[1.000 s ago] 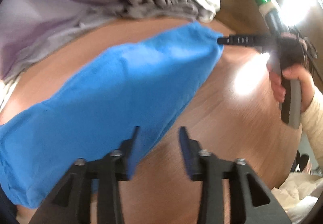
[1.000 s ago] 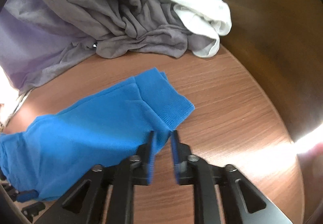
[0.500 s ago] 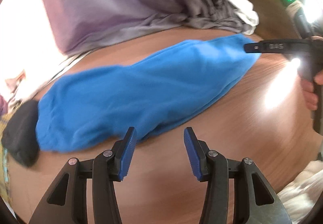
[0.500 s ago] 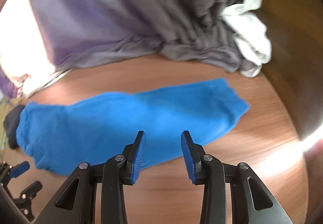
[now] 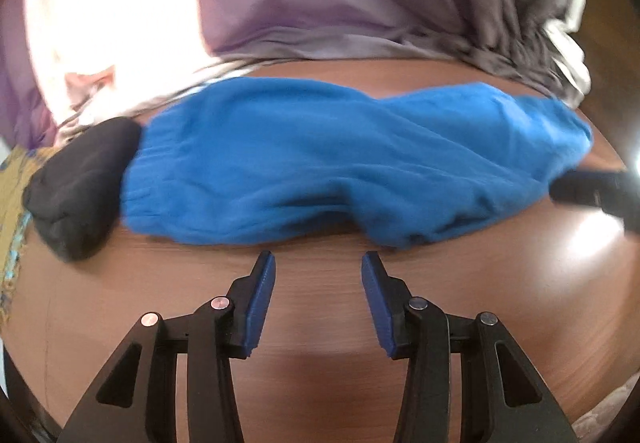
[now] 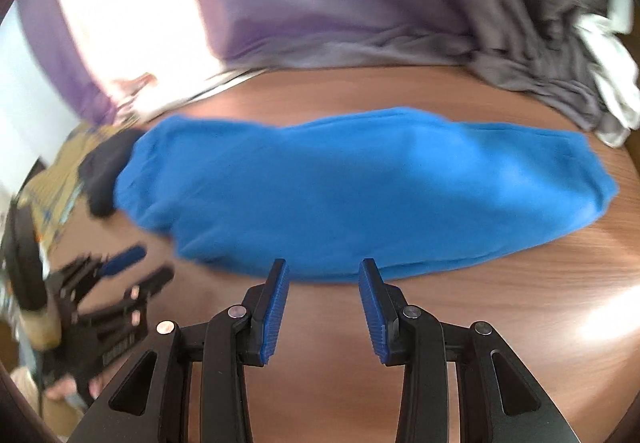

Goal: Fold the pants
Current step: 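Move both open grippers over the blue pants toward the waistband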

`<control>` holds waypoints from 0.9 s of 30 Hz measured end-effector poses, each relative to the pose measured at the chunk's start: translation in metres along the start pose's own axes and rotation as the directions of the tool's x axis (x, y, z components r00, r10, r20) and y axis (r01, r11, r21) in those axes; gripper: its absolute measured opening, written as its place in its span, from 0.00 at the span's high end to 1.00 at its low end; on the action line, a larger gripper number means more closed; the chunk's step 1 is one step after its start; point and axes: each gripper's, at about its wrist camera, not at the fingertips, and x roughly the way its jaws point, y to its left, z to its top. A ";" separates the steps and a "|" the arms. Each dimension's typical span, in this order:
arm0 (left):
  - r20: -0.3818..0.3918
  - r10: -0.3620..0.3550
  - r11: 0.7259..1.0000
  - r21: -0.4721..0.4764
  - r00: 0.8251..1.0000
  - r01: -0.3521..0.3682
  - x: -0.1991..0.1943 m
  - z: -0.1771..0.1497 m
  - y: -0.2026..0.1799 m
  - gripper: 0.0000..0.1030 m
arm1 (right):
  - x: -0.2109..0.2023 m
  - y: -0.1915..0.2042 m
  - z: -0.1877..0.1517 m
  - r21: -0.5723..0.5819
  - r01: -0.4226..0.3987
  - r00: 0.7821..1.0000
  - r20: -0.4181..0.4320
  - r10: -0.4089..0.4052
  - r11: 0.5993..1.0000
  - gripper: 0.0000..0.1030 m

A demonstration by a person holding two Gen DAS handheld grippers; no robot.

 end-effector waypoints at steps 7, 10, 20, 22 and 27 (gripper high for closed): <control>0.058 0.068 0.998 -0.008 0.996 -0.068 -0.014 -0.004 0.058 0.56 | 0.016 0.061 -0.007 -0.115 -0.062 0.998 -0.013 0.061 0.991 0.64; 0.059 0.081 0.997 -0.009 0.995 -0.081 -0.012 -0.004 0.081 0.56 | 0.028 0.083 -0.009 -0.143 -0.072 0.997 -0.029 0.068 0.987 0.64; 0.060 0.004 0.998 -0.059 0.998 0.000 0.019 0.008 0.153 0.56 | 0.061 0.133 -0.018 -0.236 0.112 0.994 0.016 -0.111 0.965 0.64; 0.051 -0.038 0.998 -0.053 0.998 0.041 0.029 0.012 0.161 0.56 | 0.067 0.136 -0.017 -0.225 0.133 0.991 0.002 -0.136 0.965 0.64; 0.015 -0.120 0.993 0.002 0.993 0.120 0.048 0.016 0.162 0.56 | 0.074 0.139 -0.014 -0.228 0.190 0.981 -0.004 -0.196 0.955 0.64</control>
